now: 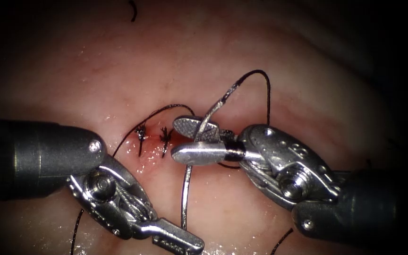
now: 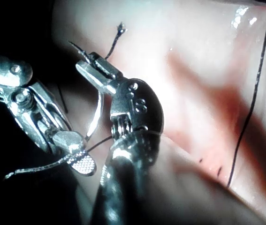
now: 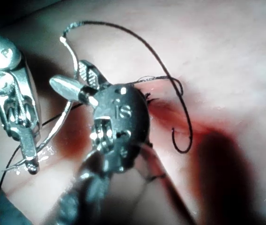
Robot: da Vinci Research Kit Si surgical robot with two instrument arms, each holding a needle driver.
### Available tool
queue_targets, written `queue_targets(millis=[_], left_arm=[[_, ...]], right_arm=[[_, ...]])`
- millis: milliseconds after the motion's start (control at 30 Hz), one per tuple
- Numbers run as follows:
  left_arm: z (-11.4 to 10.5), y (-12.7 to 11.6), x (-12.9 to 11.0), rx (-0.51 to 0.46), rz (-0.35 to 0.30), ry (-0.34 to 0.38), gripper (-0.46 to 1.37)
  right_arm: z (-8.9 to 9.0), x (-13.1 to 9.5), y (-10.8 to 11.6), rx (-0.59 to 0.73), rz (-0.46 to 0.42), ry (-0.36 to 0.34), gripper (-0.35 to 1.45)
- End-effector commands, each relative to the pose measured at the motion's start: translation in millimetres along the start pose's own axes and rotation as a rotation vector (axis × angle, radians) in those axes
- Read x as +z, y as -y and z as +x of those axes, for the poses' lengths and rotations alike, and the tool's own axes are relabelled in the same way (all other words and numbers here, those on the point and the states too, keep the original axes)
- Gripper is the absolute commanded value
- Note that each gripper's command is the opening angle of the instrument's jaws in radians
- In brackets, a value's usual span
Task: Wound Closure
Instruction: Pass the needle from the left tool to the right tool
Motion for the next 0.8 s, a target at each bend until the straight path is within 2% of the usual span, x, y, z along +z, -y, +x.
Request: queue_targets(millis=[33,133,200,233,300,633,667,733,767,800], left_arm=[[0.0,-0.1,0.1,0.001,-0.012,0.001,-0.35],[-0.1,-0.3,0.3,0.002,-0.012,-0.001,-0.35],[-0.1,-0.3,0.4,-0.003,-0.012,-0.003,-0.35],[-0.1,-0.4,0.5,-0.002,-0.012,-0.003,-0.35],[-0.1,-0.5,0.6,-0.002,-0.013,-0.005,-0.35],[0.2,-0.3,0.9,-0.026,-0.015,-0.014,-0.35],[0.2,-0.1,0.9,-0.039,-0.011,-0.014,-0.29],[0.2,0.1,0.9,-0.058,0.000,-0.016,0.04],[0.2,0.3,0.9,-0.077,0.007,-0.018,0.27],[0.2,0.4,0.8,-0.084,0.014,-0.019,0.35]], right_arm=[[0.2,0.0,0.0,0.002,-0.004,-0.001,0.17],[0.3,0.0,-0.1,0.004,-0.004,-0.001,0.13],[0.4,0.0,-0.2,0.004,-0.005,0.002,-0.02],[0.4,0.0,-0.2,0.004,-0.005,0.002,-0.18],[0.4,0.0,-0.3,0.004,-0.004,-0.001,-0.35],[0.3,-0.3,-0.5,0.009,0.016,0.003,-0.35],[0.3,-0.5,-0.6,-0.003,0.022,-0.005,-0.35],[0.4,-0.7,-0.8,-0.004,0.027,-0.025,-0.35],[0.5,-0.9,-1.0,-0.016,0.031,-0.035,-0.35],[0.5,-1.0,-1.1,-0.022,0.032,-0.038,-0.35]])
